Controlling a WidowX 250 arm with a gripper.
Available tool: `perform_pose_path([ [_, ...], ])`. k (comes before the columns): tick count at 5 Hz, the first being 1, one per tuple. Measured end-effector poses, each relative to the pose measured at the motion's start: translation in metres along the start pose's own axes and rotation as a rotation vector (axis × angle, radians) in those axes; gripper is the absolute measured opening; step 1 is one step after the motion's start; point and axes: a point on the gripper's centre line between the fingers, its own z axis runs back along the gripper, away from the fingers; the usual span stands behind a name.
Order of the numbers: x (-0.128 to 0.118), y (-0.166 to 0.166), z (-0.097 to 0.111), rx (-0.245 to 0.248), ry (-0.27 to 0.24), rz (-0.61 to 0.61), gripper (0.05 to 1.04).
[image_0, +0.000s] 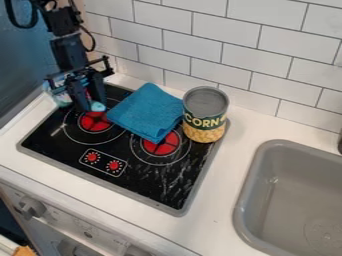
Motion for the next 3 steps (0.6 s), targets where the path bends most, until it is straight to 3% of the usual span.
perform_pose_path([
  [1,-0.008,0.005,0.001,0.013,-0.058,-0.060,0.327],
  [3,-0.050,0.033,0.016,-0.006,-0.221,-0.210,0.326],
])
